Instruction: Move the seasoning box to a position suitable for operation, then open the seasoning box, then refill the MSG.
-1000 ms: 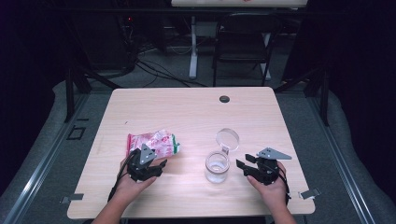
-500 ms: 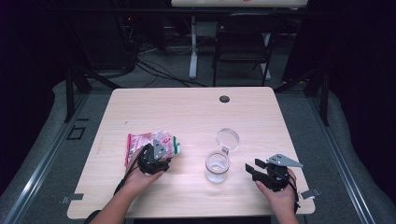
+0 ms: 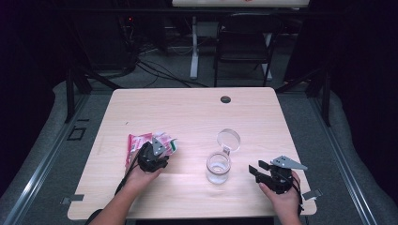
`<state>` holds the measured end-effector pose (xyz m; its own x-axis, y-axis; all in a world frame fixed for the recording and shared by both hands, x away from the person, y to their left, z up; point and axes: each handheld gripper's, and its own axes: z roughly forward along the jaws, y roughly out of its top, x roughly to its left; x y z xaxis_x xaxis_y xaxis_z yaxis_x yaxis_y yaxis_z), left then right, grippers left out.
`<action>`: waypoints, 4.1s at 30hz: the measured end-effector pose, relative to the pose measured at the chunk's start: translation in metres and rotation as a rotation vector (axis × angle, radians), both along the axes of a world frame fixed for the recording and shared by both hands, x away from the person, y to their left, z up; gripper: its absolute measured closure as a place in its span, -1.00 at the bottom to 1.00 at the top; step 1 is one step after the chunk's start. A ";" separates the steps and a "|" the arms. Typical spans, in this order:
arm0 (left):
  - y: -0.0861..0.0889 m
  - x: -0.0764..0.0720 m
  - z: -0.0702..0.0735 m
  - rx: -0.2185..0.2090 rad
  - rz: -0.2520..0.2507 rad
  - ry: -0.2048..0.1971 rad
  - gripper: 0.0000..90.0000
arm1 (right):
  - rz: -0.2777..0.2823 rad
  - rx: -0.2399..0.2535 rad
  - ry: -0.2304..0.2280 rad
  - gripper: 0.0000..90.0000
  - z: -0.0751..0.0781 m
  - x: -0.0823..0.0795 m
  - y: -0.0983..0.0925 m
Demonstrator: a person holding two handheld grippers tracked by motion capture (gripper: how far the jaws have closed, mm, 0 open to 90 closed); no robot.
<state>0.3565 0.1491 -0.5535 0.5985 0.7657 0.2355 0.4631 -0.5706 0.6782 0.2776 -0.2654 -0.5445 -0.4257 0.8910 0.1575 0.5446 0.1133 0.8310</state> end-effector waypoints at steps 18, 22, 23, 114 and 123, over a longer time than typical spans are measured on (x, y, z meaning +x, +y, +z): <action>0.020 0.003 0.013 -0.095 0.113 0.021 0.78 | 0.003 0.002 0.000 0.12 -0.001 0.001 0.001; 0.030 0.004 0.018 -0.147 0.133 0.024 0.85 | -0.003 0.008 -0.003 0.11 -0.001 0.001 0.002; 0.033 0.004 0.019 -0.167 0.140 0.022 0.87 | -0.001 0.007 -0.002 0.11 -0.001 0.001 0.002; -0.001 -0.031 0.080 -0.411 -0.142 -0.047 1.00 | 0.065 0.046 -0.023 0.26 0.004 0.025 0.009; -0.018 -0.042 0.060 -0.359 -0.199 0.000 0.99 | 0.078 0.041 -0.118 0.24 0.027 0.019 0.008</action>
<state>0.3141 0.1312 -0.4937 0.7432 0.6686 -0.0257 0.3675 -0.3759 0.8507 0.2968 -0.2577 -0.5175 -0.5114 0.8481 0.1383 0.4341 0.1161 0.8933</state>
